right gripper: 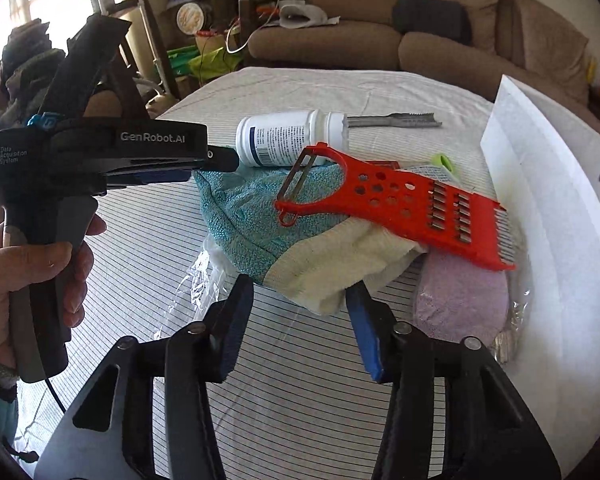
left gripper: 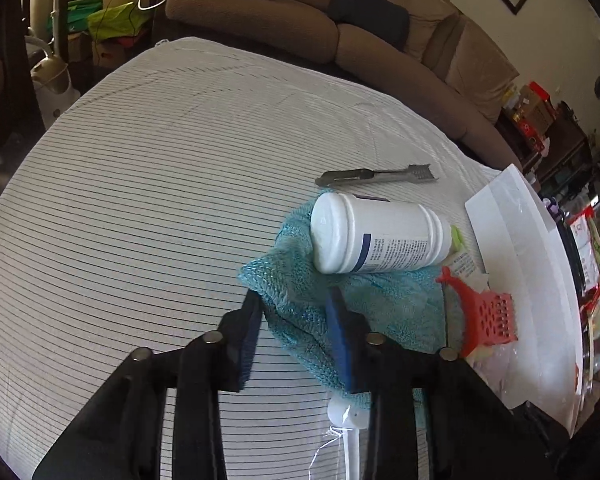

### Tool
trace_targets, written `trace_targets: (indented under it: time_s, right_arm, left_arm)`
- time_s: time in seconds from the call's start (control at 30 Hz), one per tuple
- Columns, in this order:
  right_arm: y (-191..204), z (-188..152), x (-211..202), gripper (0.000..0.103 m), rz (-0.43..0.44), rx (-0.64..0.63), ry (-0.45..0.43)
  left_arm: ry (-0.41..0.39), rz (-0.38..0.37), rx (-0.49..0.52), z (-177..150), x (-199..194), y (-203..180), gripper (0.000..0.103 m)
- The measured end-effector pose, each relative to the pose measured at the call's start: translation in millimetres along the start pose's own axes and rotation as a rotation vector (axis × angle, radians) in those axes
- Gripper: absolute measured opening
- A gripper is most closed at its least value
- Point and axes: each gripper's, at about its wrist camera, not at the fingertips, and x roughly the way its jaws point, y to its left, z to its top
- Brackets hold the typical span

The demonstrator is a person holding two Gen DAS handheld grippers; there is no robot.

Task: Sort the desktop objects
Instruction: 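Grasp the towel's cream cuff with the right gripper while the left gripper grasps the blue end, then lift the blue knit towel with both grippers and carry it over the box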

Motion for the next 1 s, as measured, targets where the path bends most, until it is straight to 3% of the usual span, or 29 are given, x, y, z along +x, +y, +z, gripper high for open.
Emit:
trace_targets:
  time_s: [0.03,0.07,0.1,0.2,0.6,0.83,1.0]
  right_arm:
    - [1.1,0.6,0.3,0.022,0.013,-0.007,0.008]
    - [2.2,1.4,0.4,0.018,0.016,-0.011,0.016]
    - [3.3,1.5,-1.2,0.018,0.016,-0.012,0.016]
    - [2.9,3.4,-12.7,0.008,0.029,-0.011,-0.001]
    - [7.3,8.7,-117.0,0.005,0.128,0.010,-0.077]
    - [13.9,-14.3,-195.1,0.005,0.182,0.012,-0.120]
    - [7.3,-41.1,-248.7,0.005,0.226,0.025,-0.131]
  left_arm:
    - [0.007,0.008,0.004,-1.2,0.6,-2.4,0.025]
    - [0.004,0.010,0.016,-2.0,-1.7,-4.4,0.022]
    - [-0.006,0.013,0.022,-2.5,-5.9,-6.2,0.012]
    - [-0.027,0.000,0.019,-3.7,-25.4,-6.9,0.012]
    - [-0.109,-0.023,0.034,-33.6,-155.8,-20.8,0.011]
    - [-0.150,-0.002,0.077,-64.6,-237.2,-55.9,0.011]
    - [-0.151,0.005,0.107,-87.8,-273.6,-90.9,0.011]
